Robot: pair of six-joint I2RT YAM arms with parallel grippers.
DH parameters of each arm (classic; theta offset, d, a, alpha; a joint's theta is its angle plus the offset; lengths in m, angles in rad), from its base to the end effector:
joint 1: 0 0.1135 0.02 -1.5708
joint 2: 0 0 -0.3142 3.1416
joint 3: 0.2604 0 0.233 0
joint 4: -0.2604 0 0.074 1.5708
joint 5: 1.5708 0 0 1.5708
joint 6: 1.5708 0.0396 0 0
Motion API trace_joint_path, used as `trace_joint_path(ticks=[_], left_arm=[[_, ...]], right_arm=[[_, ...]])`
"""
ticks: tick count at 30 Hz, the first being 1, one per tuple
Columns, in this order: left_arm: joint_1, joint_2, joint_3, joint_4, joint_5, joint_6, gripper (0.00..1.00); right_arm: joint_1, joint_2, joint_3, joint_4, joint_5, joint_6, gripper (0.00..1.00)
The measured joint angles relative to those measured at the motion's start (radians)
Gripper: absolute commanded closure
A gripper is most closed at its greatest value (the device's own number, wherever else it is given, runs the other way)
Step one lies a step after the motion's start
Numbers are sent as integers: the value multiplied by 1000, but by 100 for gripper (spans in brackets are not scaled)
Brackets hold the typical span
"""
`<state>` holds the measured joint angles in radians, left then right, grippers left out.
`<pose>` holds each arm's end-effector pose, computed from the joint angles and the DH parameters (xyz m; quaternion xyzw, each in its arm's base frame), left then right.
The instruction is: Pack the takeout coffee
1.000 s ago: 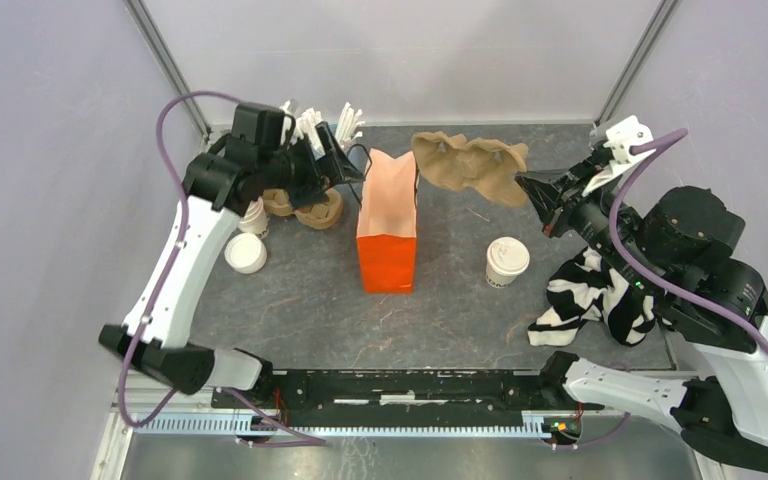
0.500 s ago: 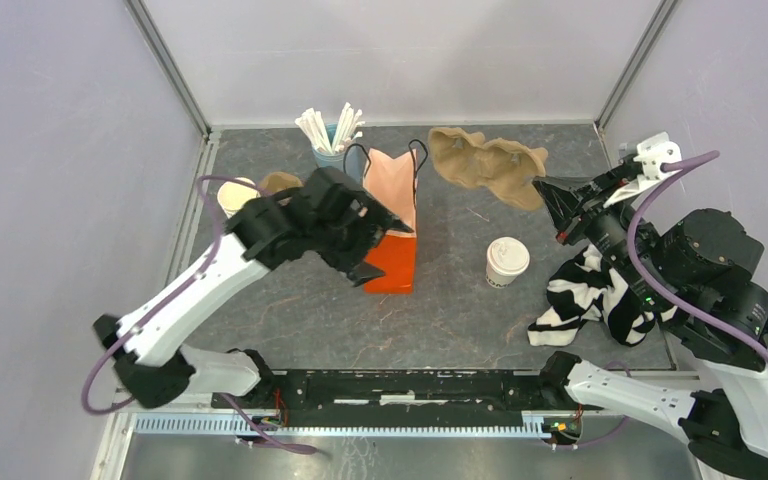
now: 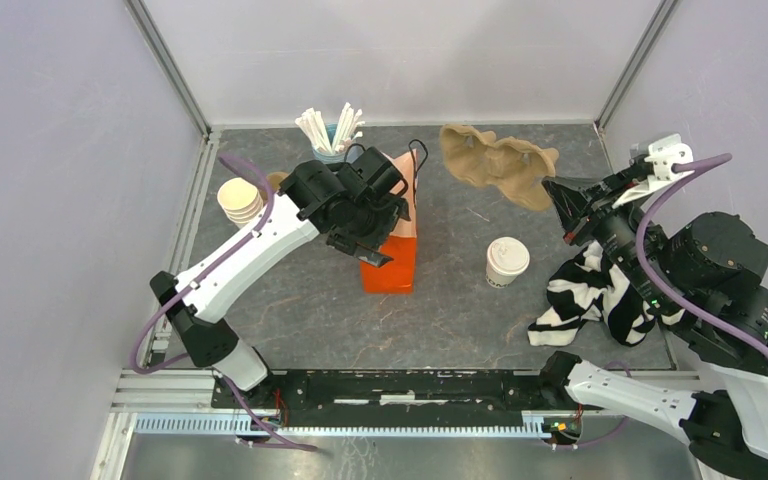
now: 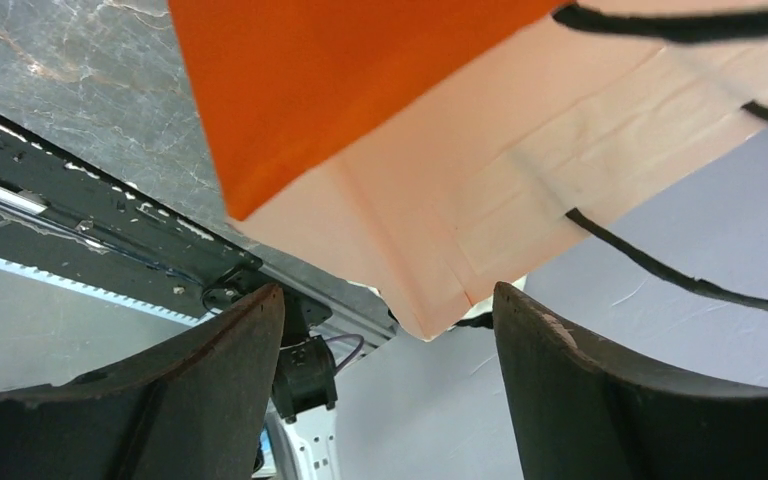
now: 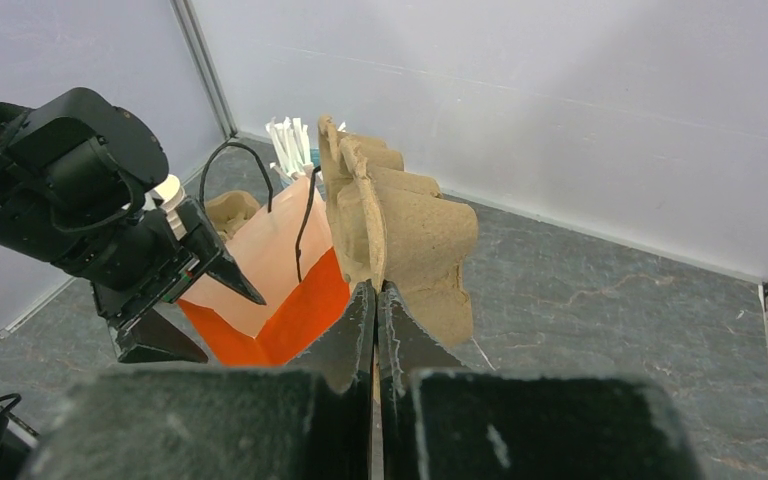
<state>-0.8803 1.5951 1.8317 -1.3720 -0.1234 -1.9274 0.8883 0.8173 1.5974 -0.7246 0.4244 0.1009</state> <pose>0.1822 -0.2129 0.4360 -0.4988 0.8373 -0.2026 0.0952 0.0333 0.0152 0.5498 -0.1164 0.6791 0.2097 0.6938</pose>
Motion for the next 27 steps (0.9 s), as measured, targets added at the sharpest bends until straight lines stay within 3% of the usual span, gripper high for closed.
trace_joint_path(ticks=[10, 27], left_arm=[[19, -50, -54, -11, -34, -48, 55], [21, 27, 3, -56, -60, -16, 91]], right_arm=[[0, -8, 0, -3, 6, 0, 100], [0, 23, 63, -66, -3, -1, 100]])
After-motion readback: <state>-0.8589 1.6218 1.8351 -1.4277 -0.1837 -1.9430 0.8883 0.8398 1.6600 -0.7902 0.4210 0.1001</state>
